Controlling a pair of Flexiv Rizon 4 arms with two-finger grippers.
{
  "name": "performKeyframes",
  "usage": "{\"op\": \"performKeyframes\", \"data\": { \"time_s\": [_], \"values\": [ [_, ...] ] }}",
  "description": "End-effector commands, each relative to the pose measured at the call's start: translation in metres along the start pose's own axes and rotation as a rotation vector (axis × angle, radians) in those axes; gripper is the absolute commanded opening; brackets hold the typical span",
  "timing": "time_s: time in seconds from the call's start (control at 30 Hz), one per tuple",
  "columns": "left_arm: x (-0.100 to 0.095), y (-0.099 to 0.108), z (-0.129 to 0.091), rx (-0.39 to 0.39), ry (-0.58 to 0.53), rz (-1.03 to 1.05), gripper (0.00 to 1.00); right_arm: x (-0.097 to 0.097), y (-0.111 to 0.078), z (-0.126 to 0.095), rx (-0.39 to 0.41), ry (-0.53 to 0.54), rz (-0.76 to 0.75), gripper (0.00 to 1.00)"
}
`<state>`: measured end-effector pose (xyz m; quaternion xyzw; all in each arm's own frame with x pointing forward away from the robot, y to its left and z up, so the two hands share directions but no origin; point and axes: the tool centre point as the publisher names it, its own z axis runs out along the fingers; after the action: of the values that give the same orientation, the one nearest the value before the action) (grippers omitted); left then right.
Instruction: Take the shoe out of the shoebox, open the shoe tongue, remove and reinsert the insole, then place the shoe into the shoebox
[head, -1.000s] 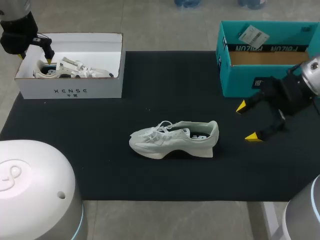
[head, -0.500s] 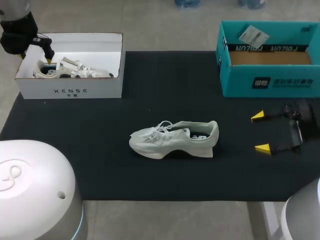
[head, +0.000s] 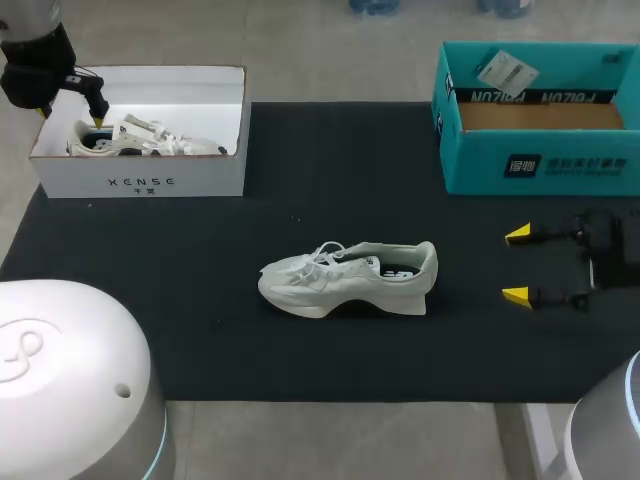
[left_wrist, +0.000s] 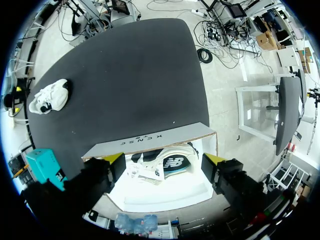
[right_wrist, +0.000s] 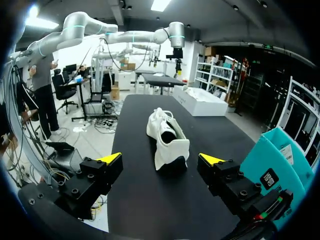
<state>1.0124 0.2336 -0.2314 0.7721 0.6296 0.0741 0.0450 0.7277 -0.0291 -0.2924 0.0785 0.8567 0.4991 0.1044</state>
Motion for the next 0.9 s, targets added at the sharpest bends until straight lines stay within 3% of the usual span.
{"op": "performKeyframes", "data": {
  "time_s": [0.03,0.37,0.9],
  "values": [
    [0.000,-0.001,0.000,-0.003,0.001,0.000,1.00,-0.006,-0.020,0.007,-0.025,0.009,0.002,1.00],
    [0.000,-0.001,0.000,-0.003,0.001,0.000,1.00,-0.011,-0.049,0.028,-0.033,0.018,0.012,1.00],
    [0.000,-0.001,0.000,-0.003,0.001,0.000,1.00,-0.020,-0.058,0.060,-0.023,0.038,0.031,1.00]
  ]
}}
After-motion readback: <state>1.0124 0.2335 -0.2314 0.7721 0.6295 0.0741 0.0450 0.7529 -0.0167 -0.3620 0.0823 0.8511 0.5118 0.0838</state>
